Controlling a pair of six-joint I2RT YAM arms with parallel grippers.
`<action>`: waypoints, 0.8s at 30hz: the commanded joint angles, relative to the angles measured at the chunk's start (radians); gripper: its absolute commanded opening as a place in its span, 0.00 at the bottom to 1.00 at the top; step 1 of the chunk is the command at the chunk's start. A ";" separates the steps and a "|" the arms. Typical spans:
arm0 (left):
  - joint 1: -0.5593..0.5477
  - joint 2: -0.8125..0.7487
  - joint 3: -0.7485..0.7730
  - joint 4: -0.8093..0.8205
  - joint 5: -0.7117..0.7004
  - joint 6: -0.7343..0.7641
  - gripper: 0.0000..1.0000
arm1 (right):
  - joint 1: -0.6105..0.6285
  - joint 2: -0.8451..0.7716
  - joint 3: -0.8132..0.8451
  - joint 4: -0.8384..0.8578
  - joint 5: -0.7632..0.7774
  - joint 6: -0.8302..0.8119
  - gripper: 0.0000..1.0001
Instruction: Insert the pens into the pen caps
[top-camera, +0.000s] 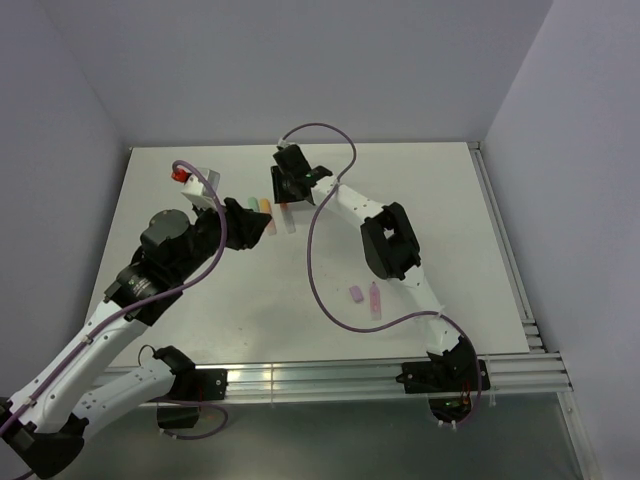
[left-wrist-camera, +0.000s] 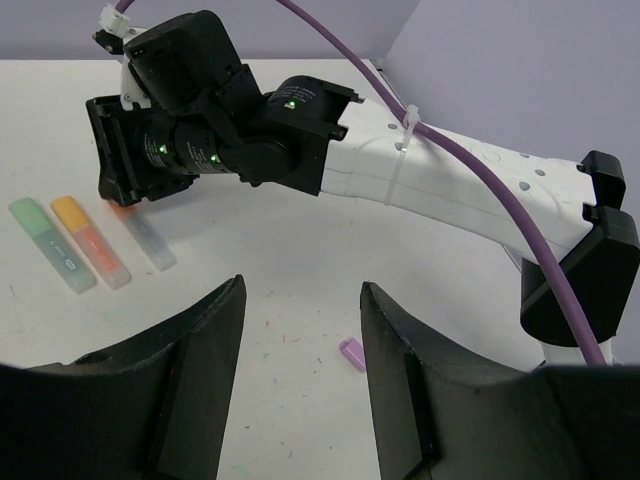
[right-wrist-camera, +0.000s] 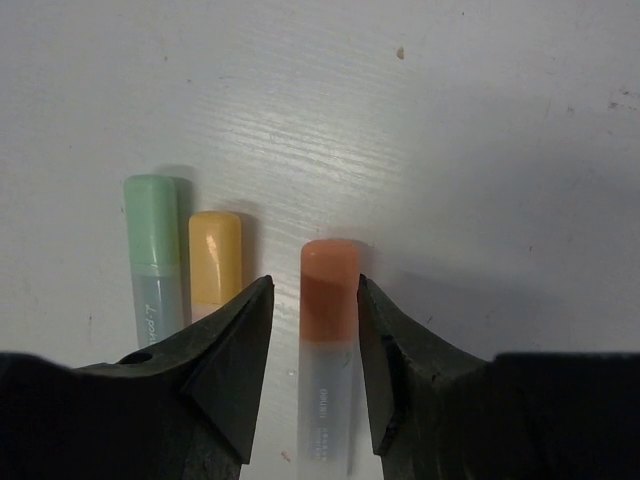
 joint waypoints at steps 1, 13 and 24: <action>0.008 -0.009 -0.013 0.048 0.015 0.002 0.55 | -0.006 -0.029 0.032 0.024 -0.010 -0.021 0.47; 0.028 -0.013 -0.029 0.062 0.052 -0.005 0.55 | -0.012 -0.453 -0.175 0.021 0.195 0.004 0.48; 0.036 0.002 -0.027 0.063 0.069 -0.018 0.56 | -0.027 -1.074 -0.966 -0.101 0.387 0.194 0.47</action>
